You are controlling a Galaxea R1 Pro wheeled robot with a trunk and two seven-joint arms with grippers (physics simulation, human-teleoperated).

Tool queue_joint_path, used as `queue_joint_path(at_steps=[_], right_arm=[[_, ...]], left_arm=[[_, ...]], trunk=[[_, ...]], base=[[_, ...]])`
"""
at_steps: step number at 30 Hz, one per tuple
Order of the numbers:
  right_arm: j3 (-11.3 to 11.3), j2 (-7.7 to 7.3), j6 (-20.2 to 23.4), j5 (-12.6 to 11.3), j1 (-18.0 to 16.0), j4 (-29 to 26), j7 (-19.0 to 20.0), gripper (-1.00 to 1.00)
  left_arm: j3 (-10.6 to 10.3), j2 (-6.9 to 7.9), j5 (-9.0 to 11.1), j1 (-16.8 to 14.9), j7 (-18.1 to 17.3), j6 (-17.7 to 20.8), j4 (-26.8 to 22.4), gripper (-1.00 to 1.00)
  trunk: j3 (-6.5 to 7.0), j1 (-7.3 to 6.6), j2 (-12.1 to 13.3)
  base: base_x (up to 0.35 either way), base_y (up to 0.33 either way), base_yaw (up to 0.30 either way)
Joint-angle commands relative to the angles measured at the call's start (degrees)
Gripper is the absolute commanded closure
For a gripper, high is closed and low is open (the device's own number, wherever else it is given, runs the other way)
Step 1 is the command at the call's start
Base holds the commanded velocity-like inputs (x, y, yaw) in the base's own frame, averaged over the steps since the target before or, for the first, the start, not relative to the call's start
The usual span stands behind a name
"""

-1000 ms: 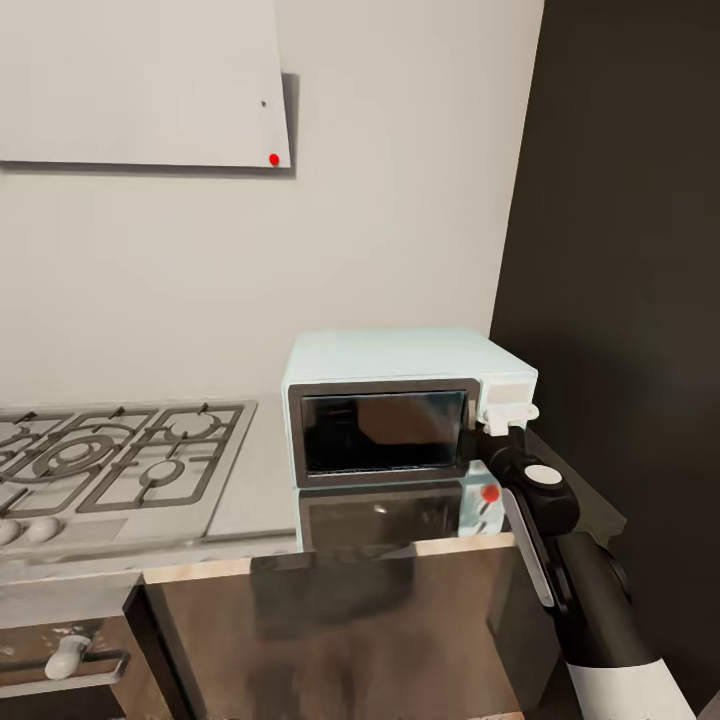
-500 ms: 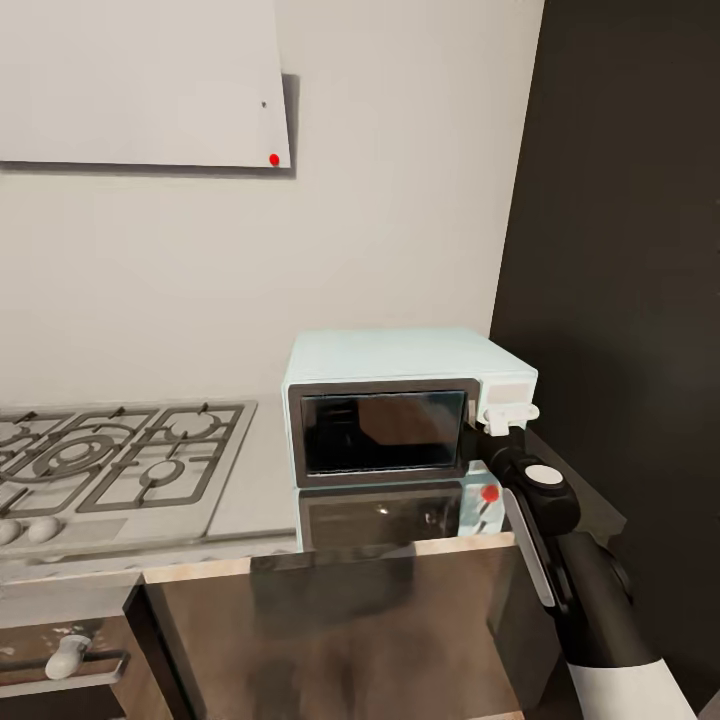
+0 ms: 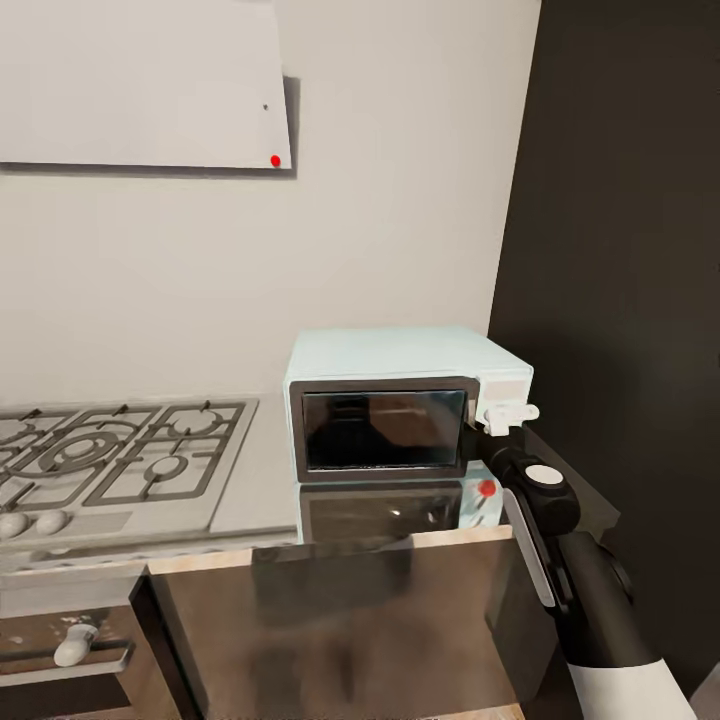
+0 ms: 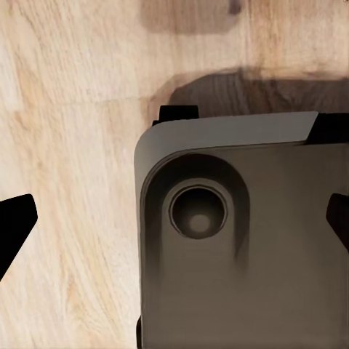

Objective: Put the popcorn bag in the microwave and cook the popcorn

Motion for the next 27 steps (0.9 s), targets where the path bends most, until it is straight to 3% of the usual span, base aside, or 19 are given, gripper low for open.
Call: queue_joint_path(at_steps=[1,27], right_arm=[[0.24,-0.03,0.21,-1.28,-0.07,-0.10,-0.12,1.00],[0.24,-0.03,0.21,-1.28,-0.07,-0.11,-0.08,1.00]], left_arm=[[-0.02,0.01,0.05,-0.05,-0.03,-0.23,0.06,-1.00],[0.07,0.01,0.12,-0.05,-0.03,-0.25,0.07,-1.00]], trunk=[[-0.05,-0.01,-0.04],[-0.05,-0.01,-0.04]], base=[[-0.055,0.000,0.000],[-0.138,0.000,0.000]])
